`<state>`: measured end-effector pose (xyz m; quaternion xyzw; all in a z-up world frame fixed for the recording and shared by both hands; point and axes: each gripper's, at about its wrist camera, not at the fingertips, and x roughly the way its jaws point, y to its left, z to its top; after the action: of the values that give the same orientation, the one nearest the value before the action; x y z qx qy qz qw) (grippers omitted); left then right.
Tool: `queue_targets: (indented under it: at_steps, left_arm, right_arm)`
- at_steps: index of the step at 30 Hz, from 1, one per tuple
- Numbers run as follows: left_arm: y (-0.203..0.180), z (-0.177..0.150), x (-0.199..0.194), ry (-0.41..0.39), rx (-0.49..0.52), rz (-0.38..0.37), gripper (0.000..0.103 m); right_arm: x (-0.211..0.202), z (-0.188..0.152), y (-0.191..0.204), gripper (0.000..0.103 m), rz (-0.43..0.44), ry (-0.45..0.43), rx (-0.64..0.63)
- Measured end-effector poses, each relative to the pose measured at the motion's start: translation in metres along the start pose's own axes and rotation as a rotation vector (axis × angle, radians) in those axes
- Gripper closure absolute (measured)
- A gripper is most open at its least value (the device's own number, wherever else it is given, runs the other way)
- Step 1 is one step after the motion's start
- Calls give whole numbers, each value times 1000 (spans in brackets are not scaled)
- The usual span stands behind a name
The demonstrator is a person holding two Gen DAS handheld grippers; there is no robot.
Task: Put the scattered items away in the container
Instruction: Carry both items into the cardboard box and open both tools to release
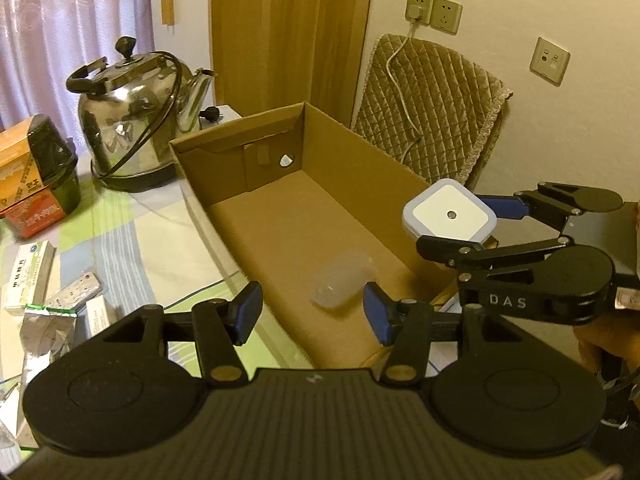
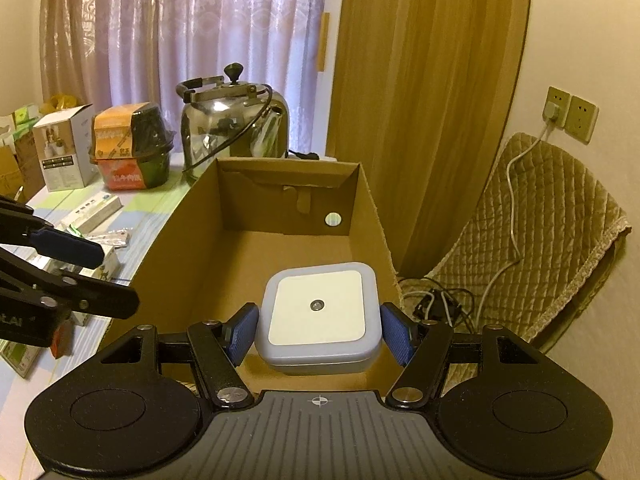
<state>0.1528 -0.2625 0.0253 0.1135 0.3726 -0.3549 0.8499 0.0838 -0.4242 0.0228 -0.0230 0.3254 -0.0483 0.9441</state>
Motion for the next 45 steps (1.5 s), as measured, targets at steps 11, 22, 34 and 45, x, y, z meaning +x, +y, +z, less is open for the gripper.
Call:
queue_targets:
  at_steps: [11,22,34,45]
  left_arm:
    - [7,-10,-13,-4,-20,13,52]
    - [17,-15,-15,-12,-41,25,51]
    - [26,-23,-18,-8,-66,28,48]
    - [32,-35,-31,-10,-84,47,45]
  right_arm:
    - [2,3,7,35,13,4,-1]
    - [17,1,11,35,49,56,12]
    - [22,0,18,34,63,66,-11]
    - [10,0,25,34,61,52,-15]
